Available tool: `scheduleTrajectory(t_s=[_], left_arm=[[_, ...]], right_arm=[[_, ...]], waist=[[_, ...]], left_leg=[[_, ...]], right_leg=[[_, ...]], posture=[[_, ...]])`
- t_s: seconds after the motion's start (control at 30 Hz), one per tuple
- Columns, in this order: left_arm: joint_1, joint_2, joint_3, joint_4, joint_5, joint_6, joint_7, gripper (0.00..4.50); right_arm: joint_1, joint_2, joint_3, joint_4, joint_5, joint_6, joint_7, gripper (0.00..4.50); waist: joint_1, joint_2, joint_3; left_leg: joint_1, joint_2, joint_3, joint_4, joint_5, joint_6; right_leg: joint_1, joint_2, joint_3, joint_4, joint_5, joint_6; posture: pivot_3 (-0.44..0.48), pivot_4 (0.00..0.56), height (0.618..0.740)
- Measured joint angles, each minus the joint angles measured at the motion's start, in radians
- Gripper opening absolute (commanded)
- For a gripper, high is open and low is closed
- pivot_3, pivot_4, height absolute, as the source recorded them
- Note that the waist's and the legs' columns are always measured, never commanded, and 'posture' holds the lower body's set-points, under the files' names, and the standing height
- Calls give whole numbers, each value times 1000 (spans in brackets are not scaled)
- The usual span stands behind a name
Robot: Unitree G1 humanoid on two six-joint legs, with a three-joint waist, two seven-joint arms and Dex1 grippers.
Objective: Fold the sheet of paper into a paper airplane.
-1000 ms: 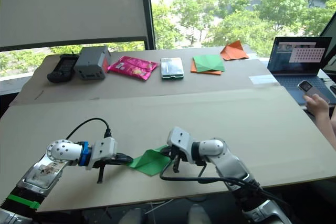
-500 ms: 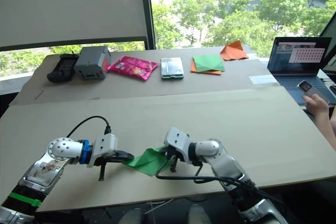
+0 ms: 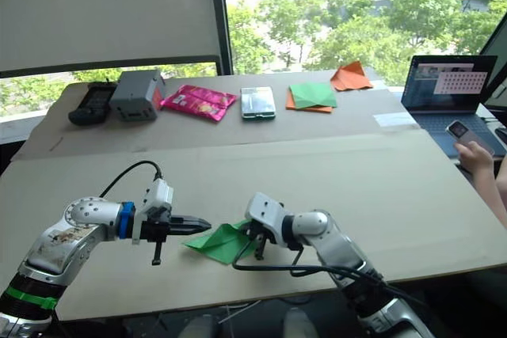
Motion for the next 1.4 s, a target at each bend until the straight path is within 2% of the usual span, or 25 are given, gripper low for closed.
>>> scheduleTrajectory(t_s=[0.6, 0.8, 1.1, 1.17, 1.3, 1.4], left_arm=[[-8, -44, -118, 139, 226, -184, 55, 34], [-8, -55, -121, 143, 237, -201, 59, 0], [-10, -54, -122, 145, 242, -210, 56, 0], [-11, -54, -122, 146, 242, -210, 55, 0], [-11, -54, -122, 146, 243, -210, 55, 0], [-11, -52, -122, 146, 244, -211, 54, 0]], right_arm=[[-6, 3, -10, -50, 12, 85, -22, 0], [-13, 16, -43, -57, 14, 111, -64, 1932], [-19, 44, -143, -178, 102, 131, -80, 1932], [-18, 49, -152, -200, 123, 135, -82, 1427], [25, 35, -108, -231, 129, 134, -73, 93], [44, 29, -49, -206, 104, 125, -70, 37]], waist=[[4, 0, 0], [4, 0, 0], [2, 0, 0], [1, 0, 0], [1, 0, 0], [0, 0, 0]], left_leg=[[-1, 0, 0, 0, 0, 0], [-1, 0, 0, 0, 0, 0], [-1, 0, 0, 0, 1, 1], [-1, 0, 0, 0, 0, 1], [-1, 0, 0, 0, 0, 0], [-1, 0, 0, 0, 0, -1]], right_leg=[[0, 0, 0, 0, 0, 0], [0, 0, 0, 0, 0, 0], [0, 0, 0, 0, 0, 0], [0, 0, 0, 0, 0, 0], [0, 0, 0, 0, 0, 0], [-1, -1, 0, 0, 0, 0]], posture=[[0, 150, 732], [0, 150, 732], [0, 150, 732], [0, 150, 732], [0, 150, 732], [0, 150, 732]])
